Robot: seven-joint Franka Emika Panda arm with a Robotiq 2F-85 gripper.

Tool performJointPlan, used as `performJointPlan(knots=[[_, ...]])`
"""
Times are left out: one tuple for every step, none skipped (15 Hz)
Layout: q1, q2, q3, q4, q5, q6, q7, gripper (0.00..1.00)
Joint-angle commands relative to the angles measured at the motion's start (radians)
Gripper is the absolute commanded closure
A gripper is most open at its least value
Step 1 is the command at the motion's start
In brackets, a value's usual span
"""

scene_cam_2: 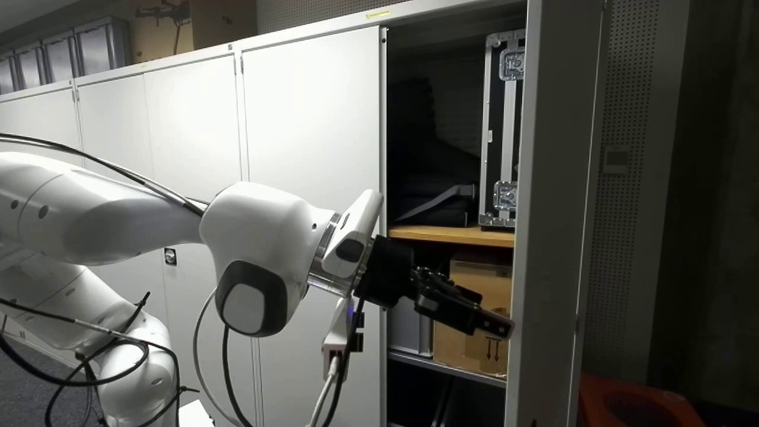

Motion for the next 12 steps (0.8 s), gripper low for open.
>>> performJointPlan(knots=[[0.112, -0.078, -0.070, 0.055, 0.001, -0.084, -0.105, 0.00], [0.136, -0.095, -0.087, 0.064, 0.000, -0.100, -0.127, 0.00], [0.151, -0.107, -0.097, 0.072, 0.000, -0.112, -0.144, 0.00], [0.171, -0.123, -0.110, 0.081, -0.001, -0.124, -0.163, 0.00], [0.186, -0.138, -0.120, 0.089, -0.001, -0.135, -0.177, 0.00], [0.201, -0.151, -0.130, 0.096, -0.002, -0.144, -0.192, 0.00], [0.215, -0.164, -0.139, 0.104, -0.002, -0.152, -0.203, 0.00], [0.228, -0.173, -0.147, 0.113, -0.001, -0.159, -0.213, 0.00], [0.242, -0.183, -0.156, 0.121, 0.001, -0.168, -0.223, 0.00], [0.252, -0.191, -0.160, 0.130, 0.004, -0.179, -0.231, 0.00], [0.264, -0.199, -0.168, 0.137, 0.006, -0.186, -0.238, 0.00], [0.274, -0.205, -0.171, 0.145, 0.008, -0.196, -0.243, 0.00]])
